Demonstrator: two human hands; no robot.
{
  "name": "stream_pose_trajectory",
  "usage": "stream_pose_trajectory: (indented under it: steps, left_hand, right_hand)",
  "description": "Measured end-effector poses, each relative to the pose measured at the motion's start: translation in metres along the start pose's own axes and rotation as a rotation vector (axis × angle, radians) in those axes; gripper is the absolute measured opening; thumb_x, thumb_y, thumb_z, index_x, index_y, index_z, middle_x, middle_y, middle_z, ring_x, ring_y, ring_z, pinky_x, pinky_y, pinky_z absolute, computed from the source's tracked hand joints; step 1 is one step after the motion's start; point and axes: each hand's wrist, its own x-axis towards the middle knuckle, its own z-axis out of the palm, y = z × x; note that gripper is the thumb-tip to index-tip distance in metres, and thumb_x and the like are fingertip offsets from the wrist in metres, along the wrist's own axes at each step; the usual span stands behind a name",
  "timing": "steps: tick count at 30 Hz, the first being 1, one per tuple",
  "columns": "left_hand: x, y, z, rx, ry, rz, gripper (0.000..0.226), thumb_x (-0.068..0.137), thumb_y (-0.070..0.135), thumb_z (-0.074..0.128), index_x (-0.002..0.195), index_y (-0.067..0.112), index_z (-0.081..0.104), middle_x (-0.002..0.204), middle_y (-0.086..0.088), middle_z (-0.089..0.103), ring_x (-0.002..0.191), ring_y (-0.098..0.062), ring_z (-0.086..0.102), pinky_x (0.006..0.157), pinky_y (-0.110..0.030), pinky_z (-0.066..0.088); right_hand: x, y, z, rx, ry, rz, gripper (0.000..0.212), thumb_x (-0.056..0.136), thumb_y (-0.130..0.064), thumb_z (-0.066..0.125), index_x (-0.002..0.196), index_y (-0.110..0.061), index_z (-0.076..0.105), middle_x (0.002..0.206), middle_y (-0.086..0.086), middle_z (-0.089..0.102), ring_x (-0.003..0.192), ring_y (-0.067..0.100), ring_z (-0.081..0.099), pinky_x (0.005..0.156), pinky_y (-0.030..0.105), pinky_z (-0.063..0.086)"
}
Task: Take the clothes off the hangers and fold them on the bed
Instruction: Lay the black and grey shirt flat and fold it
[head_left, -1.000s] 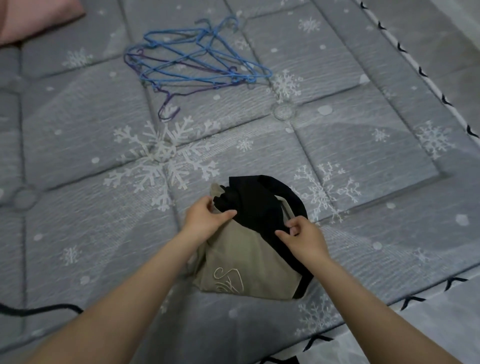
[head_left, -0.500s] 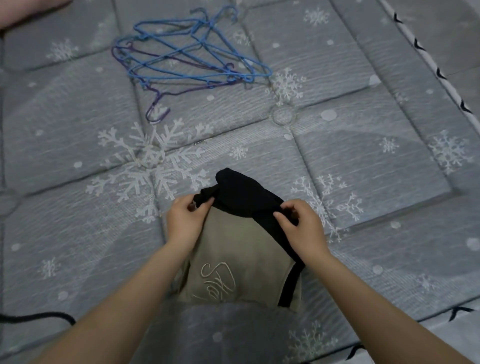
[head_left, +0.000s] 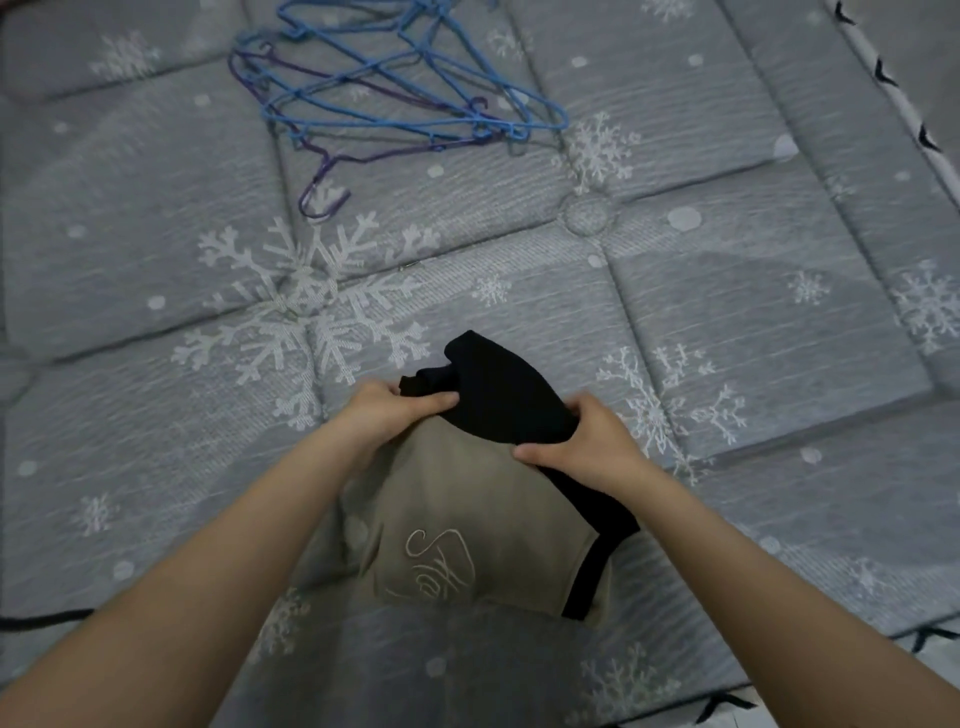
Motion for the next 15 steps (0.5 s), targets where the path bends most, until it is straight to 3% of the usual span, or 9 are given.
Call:
stream_pose_trajectory:
  steps: [4, 8, 13, 15]
  left_hand:
    - [-0.011, 0.001, -0.002, -0.090, -0.136, 0.024, 0.035, 0.071, 0.033, 0.080, 0.098, 0.015, 0.066, 0.097, -0.006, 0.072, 0.091, -0.022, 0.068, 0.090, -0.037, 0.052]
    - [-0.026, -0.002, -0.015, -0.149, -0.266, 0.107, 0.051, 0.069, 0.039, 0.079, 0.113, 0.016, 0.065, 0.104, -0.005, 0.072, 0.099, -0.022, 0.068, 0.096, -0.039, 0.049]
    - [-0.065, 0.015, -0.029, -0.190, -0.247, 0.255, 0.038, 0.077, 0.031, 0.076, 0.108, 0.013, 0.063, 0.104, -0.012, 0.071, 0.102, -0.029, 0.066, 0.095, -0.042, 0.050]
    - [-0.096, 0.035, -0.038, -0.219, -0.213, 0.350, 0.050, 0.068, 0.035, 0.082, 0.107, 0.009, 0.063, 0.103, -0.014, 0.070, 0.102, -0.031, 0.065, 0.089, -0.038, 0.050]
  right_hand:
    - [-0.006, -0.003, -0.002, 0.203, -0.187, 0.020, 0.040, 0.068, -0.025, 0.083, 0.103, -0.017, 0.066, 0.099, -0.001, 0.070, 0.089, 0.014, 0.067, 0.081, 0.031, 0.055]
    - [-0.029, -0.006, -0.013, 0.409, -0.269, -0.007, 0.038, 0.073, -0.016, 0.080, 0.107, -0.022, 0.065, 0.100, -0.003, 0.071, 0.091, 0.012, 0.068, 0.074, 0.023, 0.054]
    - [-0.073, -0.030, -0.031, 0.453, -0.165, -0.056, 0.039, 0.074, -0.009, 0.077, 0.109, -0.018, 0.063, 0.104, 0.001, 0.071, 0.096, 0.017, 0.067, 0.085, 0.032, 0.053]
    - [-0.104, -0.053, -0.048, 0.447, -0.091, -0.099, 0.041, 0.074, -0.010, 0.077, 0.111, -0.017, 0.062, 0.105, 0.001, 0.070, 0.096, 0.017, 0.066, 0.087, 0.033, 0.053]
